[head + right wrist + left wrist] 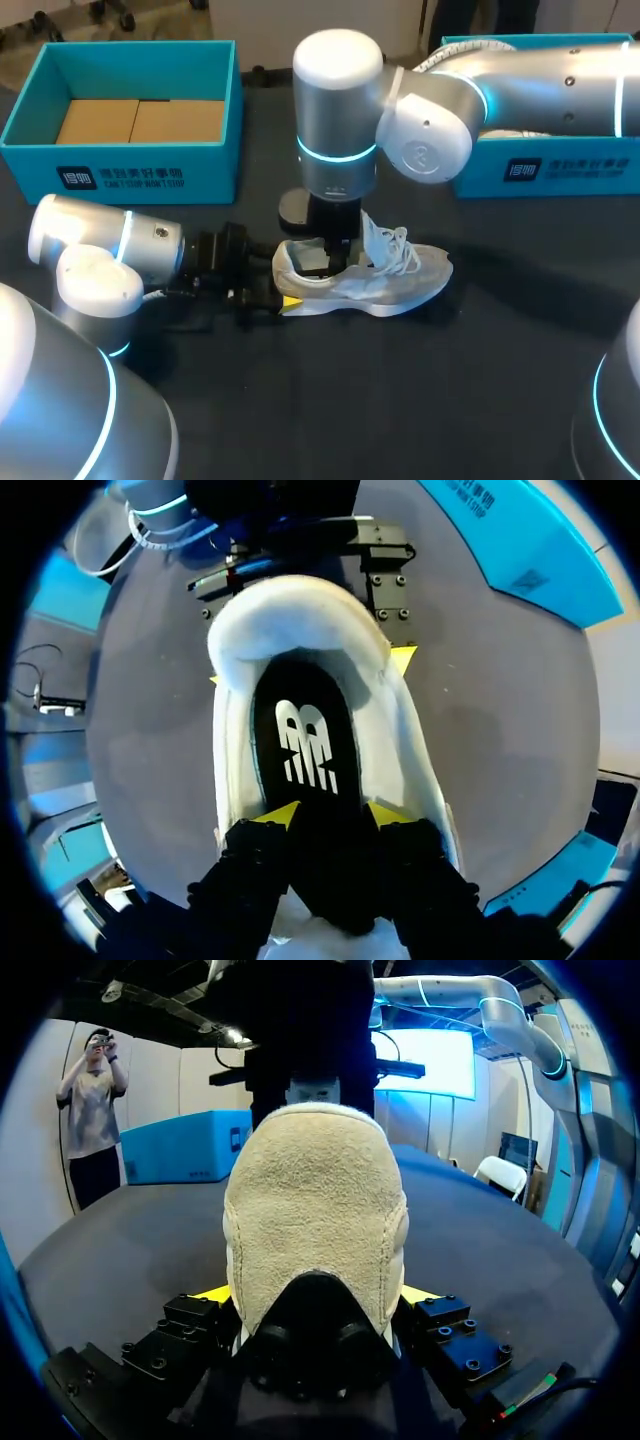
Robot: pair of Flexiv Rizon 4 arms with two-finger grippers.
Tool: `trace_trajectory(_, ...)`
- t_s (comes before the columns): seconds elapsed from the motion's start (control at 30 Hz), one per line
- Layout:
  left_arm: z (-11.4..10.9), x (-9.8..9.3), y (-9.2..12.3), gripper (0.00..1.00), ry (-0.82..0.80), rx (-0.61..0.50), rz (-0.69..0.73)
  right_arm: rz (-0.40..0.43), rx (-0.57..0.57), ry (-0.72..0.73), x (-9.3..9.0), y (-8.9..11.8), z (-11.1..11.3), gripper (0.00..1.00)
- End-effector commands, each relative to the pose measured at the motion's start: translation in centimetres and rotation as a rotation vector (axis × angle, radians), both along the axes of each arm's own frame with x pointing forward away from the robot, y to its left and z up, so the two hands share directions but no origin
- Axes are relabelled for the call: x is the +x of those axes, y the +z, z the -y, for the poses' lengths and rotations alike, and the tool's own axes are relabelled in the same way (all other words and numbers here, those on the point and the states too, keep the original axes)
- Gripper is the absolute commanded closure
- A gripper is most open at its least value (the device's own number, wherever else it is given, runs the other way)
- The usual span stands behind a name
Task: Take the shoe out of the shoebox, open the shoe tongue, remove and reinsert the insole, then place the shoe into the shoebox
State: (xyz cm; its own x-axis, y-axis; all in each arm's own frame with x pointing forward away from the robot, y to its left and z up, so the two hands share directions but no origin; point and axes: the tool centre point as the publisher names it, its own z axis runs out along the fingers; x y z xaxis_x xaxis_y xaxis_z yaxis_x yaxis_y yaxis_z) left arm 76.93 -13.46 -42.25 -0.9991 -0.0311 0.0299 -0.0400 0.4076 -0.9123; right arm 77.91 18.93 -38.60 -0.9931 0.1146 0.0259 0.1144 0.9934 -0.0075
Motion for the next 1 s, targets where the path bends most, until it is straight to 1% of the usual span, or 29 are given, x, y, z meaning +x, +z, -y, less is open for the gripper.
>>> trace_trajectory(0.03,0.0,0.0,-0.4,1.00,0.001,-0.001,0.000,-0.011,0.006,0.002,0.3,-1.0,-0.1,0.59)
trace_trajectory(0.07,0.0,0.0,-0.4,1.00,0.001,-0.001,0.000,-0.019,0.013,0.004,0.3,-1.5,0.1,0.59)
trace_trajectory(0.17,0.0,0.0,-0.4,1.00,0.001,-0.001,0.000,-0.030,0.020,0.006,0.4,-2.1,0.1,0.60)
trace_trajectory(0.23,0.0,0.0,-0.4,1.00,0.001,-0.001,0.000,-0.038,0.022,0.008,0.4,-2.4,0.1,0.64)
trace_trajectory(0.27,0.0,0.0,-0.4,1.00,0.001,-0.001,0.000,-0.046,0.028,0.006,0.3,-2.8,0.2,0.71)
trace_trajectory(0.3,0.0,0.0,-0.4,1.00,0.001,-0.001,0.000,-0.050,0.030,0.006,0.2,-2.9,0.2,0.71)
trace_trajectory(0.37,0.0,0.0,-0.4,1.00,0.001,-0.001,0.000,-0.075,0.038,0.011,-0.2,-3.3,0.0,0.81)
trace_trajectory(0.4,0.0,0.0,-0.4,1.00,0.001,-0.001,0.000,-0.086,0.040,0.014,-0.4,-3.5,0.0,0.84)
trace_trajectory(0.43,0.0,0.0,-0.4,1.00,0.001,-0.001,0.000,-0.096,0.042,0.016,-0.6,-3.6,-0.1,0.95)
trace_trajectory(0.47,0.0,0.0,-0.4,1.00,0.001,-0.001,0.000,-0.103,0.038,0.015,-0.8,-3.6,-0.1,1.00)
trace_trajectory(0.63,0.0,0.0,-0.4,1.00,0.001,-0.001,0.000,-0.119,0.032,0.006,-1.6,-3.1,0.2,1.00)
trace_trajectory(0.7,0.0,0.0,-0.4,1.00,0.001,-0.001,0.000,-0.124,0.035,-0.011,-1.7,-2.5,0.4,1.00)
trace_trajectory(0.83,0.0,0.0,-0.4,1.00,0.001,-0.001,0.000,-0.089,0.071,-0.046,-1.5,-1.5,1.0,1.00)
trace_trajectory(0.93,0.0,0.0,-0.4,1.00,0.001,-0.001,0.000,-0.052,0.114,-0.082,-1.4,0.0,1.4,1.00)
trace_trajectory(1.0,0.0,0.0,-0.4,1.00,0.001,-0.001,0.000,-0.039,0.121,-0.100,-1.4,0.9,1.6,1.00)
